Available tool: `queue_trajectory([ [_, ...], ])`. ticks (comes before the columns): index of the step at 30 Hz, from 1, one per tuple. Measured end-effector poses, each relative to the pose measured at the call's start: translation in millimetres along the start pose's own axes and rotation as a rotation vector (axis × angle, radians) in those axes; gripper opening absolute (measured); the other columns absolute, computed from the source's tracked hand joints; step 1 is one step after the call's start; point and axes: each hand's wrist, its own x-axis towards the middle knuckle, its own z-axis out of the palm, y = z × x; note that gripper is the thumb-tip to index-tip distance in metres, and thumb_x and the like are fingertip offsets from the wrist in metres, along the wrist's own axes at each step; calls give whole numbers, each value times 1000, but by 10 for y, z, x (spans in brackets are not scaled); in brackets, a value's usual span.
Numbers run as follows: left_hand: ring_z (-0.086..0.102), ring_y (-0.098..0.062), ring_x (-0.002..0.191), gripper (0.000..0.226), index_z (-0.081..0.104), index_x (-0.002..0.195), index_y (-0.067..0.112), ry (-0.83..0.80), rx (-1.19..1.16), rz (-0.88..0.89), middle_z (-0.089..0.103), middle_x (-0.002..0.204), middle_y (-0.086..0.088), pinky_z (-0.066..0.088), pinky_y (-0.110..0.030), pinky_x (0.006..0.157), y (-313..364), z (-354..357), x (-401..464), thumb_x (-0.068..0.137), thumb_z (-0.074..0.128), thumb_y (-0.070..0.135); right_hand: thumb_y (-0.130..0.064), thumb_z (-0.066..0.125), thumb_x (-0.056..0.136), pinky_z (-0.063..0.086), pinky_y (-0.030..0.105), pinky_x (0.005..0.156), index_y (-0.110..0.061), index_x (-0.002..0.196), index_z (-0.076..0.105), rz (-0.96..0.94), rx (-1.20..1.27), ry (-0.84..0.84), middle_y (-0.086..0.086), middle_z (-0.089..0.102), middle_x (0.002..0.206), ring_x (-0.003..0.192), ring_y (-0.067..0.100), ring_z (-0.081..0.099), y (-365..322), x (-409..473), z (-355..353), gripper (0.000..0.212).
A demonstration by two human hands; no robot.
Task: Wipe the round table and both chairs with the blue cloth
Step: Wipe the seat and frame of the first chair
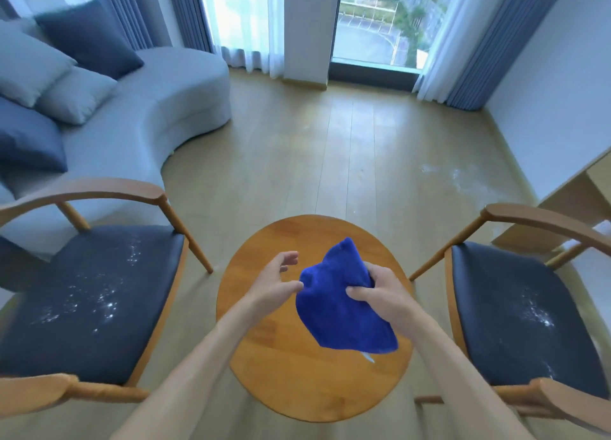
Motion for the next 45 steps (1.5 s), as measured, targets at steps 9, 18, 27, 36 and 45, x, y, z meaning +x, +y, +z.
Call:
queue_trajectory([
  [9, 61, -31, 108, 39, 63, 112, 15, -293, 63, 271, 66, 112, -12, 47, -53, 96, 1138, -566, -392, 75, 65, 27, -26, 69, 74, 54, 37, 78, -23, 95, 67, -54, -308, -252, 2, 70, 92, 85, 20, 67, -1028, -249, -357, 20],
  [18, 69, -17, 96, 34, 55, 120, 31, -70, -4, 310, 72, 107, 3, 55, -45, 88, 1290, -1222, -602, 89, 66, 37, -6, 66, 86, 54, 31, 79, -12, 104, 68, -256, 125, 167, 4, 72, 101, 96, 23, 66, -1106, -423, -296, 19],
  [27, 71, -20, 87, 30, 52, 110, 23, 125, -31, 256, 75, 94, -2, 58, -42, 80, 1387, -1331, -640, 88, 62, 41, -21, 52, 99, 61, 45, 67, -14, 114, 51, -211, 219, 292, 11, 69, 104, 87, 23, 71, -1388, -343, -45, 16],
  [36, 68, -18, 91, 70, 42, 117, 44, 24, 136, 352, 70, 96, -3, 57, -29, 74, 1350, -1350, -693, 64, 77, 16, 0, 69, 72, 52, 27, 85, -23, 138, 46, -188, -106, 273, -11, 62, 92, 101, 19, 62, -1388, -312, -175, 74],
  [45, 64, -3, 86, 44, 43, 107, 51, 219, 418, 568, 65, 91, 15, 53, -20, 74, 1403, -1306, -649, 88, 65, 17, -16, 50, 96, 43, 24, 78, -31, 124, 56, -315, -425, 454, -10, 64, 110, 96, 11, 58, -1437, -261, -162, 32],
])
